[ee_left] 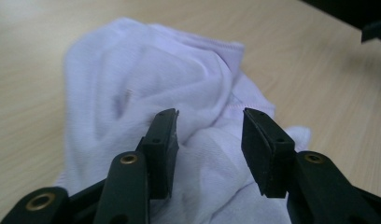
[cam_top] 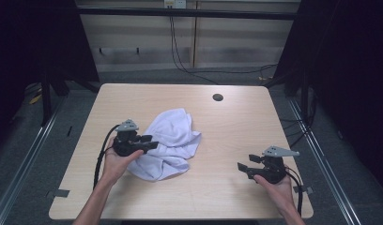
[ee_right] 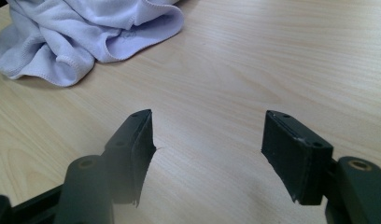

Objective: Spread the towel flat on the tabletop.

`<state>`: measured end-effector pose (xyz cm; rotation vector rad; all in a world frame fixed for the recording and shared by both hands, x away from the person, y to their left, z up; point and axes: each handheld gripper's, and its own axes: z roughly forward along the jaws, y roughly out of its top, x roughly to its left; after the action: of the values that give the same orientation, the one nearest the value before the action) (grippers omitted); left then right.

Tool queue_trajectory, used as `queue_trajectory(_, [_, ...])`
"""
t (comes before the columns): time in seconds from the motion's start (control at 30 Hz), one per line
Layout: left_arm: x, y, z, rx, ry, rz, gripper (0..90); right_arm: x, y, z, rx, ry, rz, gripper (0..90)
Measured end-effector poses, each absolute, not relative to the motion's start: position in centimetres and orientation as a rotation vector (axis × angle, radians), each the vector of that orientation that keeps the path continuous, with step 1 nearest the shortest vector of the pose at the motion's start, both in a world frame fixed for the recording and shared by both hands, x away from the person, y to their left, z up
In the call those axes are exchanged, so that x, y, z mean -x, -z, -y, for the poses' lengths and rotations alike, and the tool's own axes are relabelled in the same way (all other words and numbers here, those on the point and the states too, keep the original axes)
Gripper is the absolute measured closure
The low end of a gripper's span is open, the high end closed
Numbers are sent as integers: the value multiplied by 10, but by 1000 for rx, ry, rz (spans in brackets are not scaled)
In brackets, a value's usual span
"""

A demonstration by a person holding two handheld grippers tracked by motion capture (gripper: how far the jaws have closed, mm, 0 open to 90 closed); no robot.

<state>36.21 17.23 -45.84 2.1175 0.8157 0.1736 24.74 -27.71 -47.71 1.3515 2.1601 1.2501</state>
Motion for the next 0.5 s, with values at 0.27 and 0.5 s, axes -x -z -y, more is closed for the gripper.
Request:
queue_trajectory(0.27, [-364,483,-164,-2141,-175,-830,408,-248,480,273,-1351,-1236,-2196,331])
queue_trajectory(0.5, [-345,485,-149,-2250,-289,-732,465,-248,480,266,-1328,-1239,-2226,325])
